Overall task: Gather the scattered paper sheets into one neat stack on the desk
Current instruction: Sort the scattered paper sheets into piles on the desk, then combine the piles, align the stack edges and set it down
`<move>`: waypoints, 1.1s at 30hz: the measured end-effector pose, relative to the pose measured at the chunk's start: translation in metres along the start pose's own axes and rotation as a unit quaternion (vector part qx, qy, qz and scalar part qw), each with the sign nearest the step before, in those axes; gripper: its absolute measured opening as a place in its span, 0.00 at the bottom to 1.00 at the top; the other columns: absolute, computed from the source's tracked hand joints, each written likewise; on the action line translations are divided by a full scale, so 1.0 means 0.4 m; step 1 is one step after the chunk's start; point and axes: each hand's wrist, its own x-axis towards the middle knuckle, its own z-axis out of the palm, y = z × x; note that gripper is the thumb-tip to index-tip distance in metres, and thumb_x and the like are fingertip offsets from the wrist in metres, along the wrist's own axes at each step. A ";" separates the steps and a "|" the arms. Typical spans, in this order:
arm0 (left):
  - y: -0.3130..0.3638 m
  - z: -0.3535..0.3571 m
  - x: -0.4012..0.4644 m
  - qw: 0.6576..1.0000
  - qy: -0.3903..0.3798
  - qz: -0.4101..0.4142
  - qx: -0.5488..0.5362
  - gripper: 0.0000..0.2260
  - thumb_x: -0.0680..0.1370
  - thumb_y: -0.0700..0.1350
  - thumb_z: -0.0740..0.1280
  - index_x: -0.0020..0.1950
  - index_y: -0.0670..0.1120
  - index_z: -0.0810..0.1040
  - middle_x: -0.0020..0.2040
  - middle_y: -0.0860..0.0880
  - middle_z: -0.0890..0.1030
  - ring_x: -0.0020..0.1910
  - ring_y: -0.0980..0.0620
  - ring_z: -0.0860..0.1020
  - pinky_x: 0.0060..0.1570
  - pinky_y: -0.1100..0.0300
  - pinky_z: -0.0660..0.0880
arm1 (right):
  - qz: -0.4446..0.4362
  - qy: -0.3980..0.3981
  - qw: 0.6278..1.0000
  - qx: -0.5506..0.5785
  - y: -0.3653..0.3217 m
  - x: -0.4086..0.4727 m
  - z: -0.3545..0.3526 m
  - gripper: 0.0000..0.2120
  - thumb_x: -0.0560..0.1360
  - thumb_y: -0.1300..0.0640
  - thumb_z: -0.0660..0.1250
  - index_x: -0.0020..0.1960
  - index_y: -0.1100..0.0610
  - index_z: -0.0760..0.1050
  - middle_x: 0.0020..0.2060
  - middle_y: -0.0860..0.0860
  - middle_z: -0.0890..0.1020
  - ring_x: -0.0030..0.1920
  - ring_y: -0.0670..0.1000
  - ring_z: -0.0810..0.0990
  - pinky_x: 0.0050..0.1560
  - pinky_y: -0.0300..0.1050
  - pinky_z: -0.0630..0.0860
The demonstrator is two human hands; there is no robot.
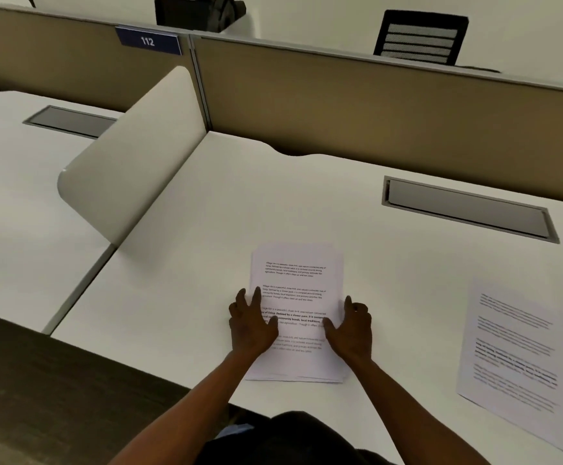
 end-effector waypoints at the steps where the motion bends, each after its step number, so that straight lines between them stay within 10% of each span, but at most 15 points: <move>1: 0.007 0.004 -0.003 1.000 0.012 0.017 0.009 0.35 0.76 0.52 0.68 0.80 0.49 0.58 0.79 0.43 0.54 0.76 0.41 0.57 0.71 0.46 0.63 | 0.005 0.009 1.000 0.003 0.008 0.001 -0.006 0.39 0.74 0.46 0.68 0.77 0.60 0.57 0.71 0.59 0.66 0.71 0.59 0.64 0.69 0.52 0.66; 18: 0.254 0.200 -0.123 0.958 -0.080 0.271 0.047 0.33 0.75 0.53 0.66 0.79 0.51 0.60 0.78 0.45 0.58 0.77 0.46 0.54 0.73 0.50 0.59 | 0.234 0.106 0.961 -0.098 0.445 -0.062 -0.247 0.43 0.75 0.34 0.59 0.80 0.56 0.49 0.79 0.62 0.48 0.78 0.63 0.45 0.75 0.61 0.51; 27: 0.353 0.302 -0.183 0.919 -0.151 0.359 0.058 0.30 0.78 0.55 0.63 0.78 0.50 0.62 0.76 0.48 0.66 0.76 0.49 0.60 0.73 0.53 0.64 | 0.140 0.092 0.980 -0.104 0.388 -0.115 -0.192 0.39 0.74 0.35 0.61 0.77 0.53 0.58 0.77 0.59 0.59 0.75 0.61 0.58 0.70 0.62 0.60; 33: 0.414 0.384 -0.248 0.876 -0.216 0.416 0.111 0.29 0.81 0.58 0.54 0.80 0.51 0.56 0.81 0.49 0.56 0.81 0.47 0.49 0.78 0.48 0.55 | 0.200 0.219 0.955 -0.014 0.484 -0.094 -0.311 0.36 0.73 0.39 0.66 0.75 0.55 0.63 0.74 0.61 0.64 0.75 0.61 0.59 0.70 0.62 0.61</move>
